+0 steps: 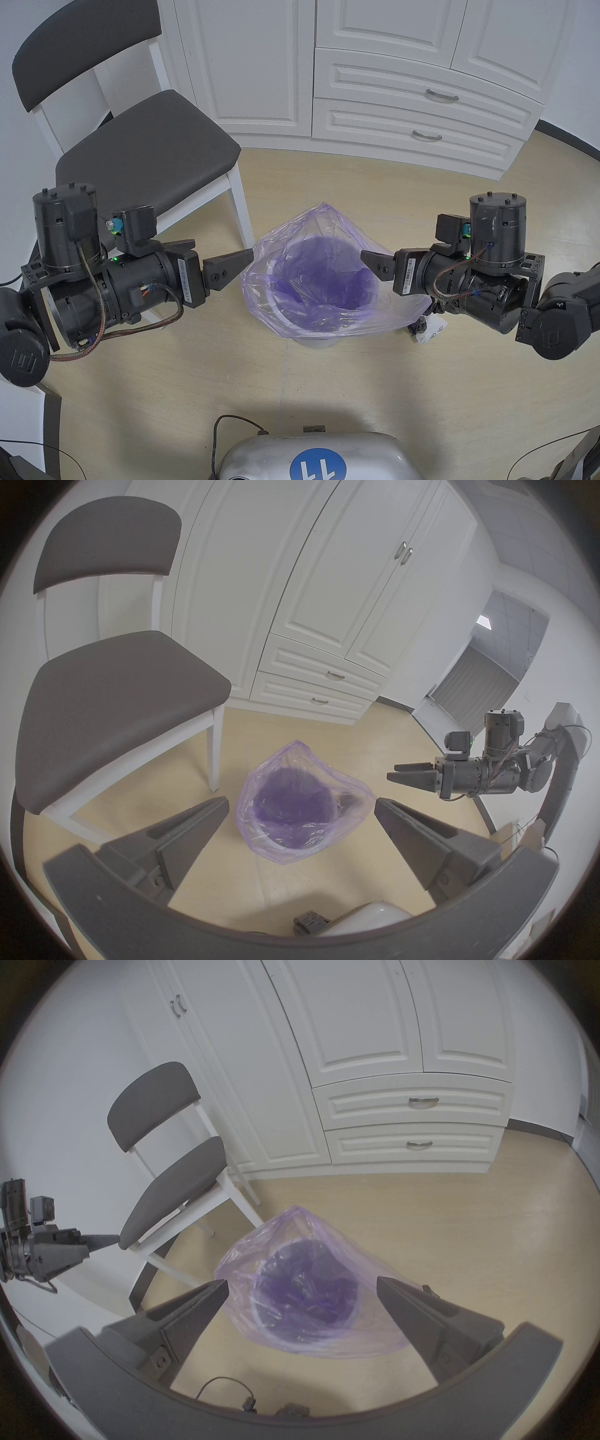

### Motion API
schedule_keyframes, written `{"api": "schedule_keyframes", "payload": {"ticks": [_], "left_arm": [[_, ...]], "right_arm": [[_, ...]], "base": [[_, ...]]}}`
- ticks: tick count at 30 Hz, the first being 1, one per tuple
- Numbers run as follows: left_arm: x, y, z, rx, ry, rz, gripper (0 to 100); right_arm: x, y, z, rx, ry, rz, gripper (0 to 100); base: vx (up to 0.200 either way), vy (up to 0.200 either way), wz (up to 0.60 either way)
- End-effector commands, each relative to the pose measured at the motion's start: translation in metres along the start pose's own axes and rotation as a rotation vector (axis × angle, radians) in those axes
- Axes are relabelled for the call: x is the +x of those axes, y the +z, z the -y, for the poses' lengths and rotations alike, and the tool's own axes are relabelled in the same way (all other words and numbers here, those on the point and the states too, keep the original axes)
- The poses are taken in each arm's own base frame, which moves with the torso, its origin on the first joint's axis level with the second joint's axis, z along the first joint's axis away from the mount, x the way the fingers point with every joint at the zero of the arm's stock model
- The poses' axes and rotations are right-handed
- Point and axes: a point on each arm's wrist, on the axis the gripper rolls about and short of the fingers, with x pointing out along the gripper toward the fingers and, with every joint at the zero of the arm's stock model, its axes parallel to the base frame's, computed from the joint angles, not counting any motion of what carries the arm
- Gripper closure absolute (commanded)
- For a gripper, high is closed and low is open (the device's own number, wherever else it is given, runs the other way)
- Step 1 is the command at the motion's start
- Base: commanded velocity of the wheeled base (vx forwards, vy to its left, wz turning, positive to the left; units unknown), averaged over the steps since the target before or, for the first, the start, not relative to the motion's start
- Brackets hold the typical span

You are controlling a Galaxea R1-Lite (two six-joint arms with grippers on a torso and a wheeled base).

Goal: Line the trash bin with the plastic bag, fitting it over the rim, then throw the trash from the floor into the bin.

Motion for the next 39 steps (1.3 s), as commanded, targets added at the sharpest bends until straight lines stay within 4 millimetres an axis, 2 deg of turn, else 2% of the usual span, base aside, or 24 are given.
{"api": "schedule_keyframes", "payload": {"ticks": [1,6,11,14,15,21,32,39], "left_arm": [[0.032,-0.014,-0.002,-0.018,0.015,-0.072,0],[0.071,-0.026,-0.014,-0.049,0.153,-0.096,0],[0.098,-0.040,-0.026,-0.050,0.244,-0.083,0],[0.109,-0.051,-0.031,-0.064,0.244,-0.107,0],[0.120,-0.059,-0.033,-0.088,0.246,-0.115,0],[0.147,-0.072,-0.037,-0.157,0.251,-0.082,0],[0.172,-0.084,-0.045,-0.178,0.294,-0.077,0],[0.177,-0.080,-0.058,-0.200,0.327,-0.052,0]], "right_arm": [[0.045,-0.028,0.015,-0.038,-0.100,-0.003,0],[0.093,-0.054,0.039,-0.093,-0.233,0.043,0],[0.123,-0.071,0.050,-0.164,-0.261,0.078,0],[0.128,-0.077,0.055,-0.180,-0.270,0.078,0],[0.133,-0.080,0.059,-0.186,-0.280,0.076,0],[0.146,-0.081,0.077,-0.178,-0.321,0.082,0],[0.156,-0.078,0.092,-0.164,-0.354,0.114,0],[0.161,-0.077,0.094,-0.166,-0.353,0.176,0]], "base": [[0.000,0.000,0.00],[0.000,0.000,0.00],[0.000,0.000,0.00],[0.000,0.000,0.00],[0.000,0.000,0.00],[0.000,0.000,0.00],[0.000,0.000,0.00],[0.000,0.000,0.00]]}}
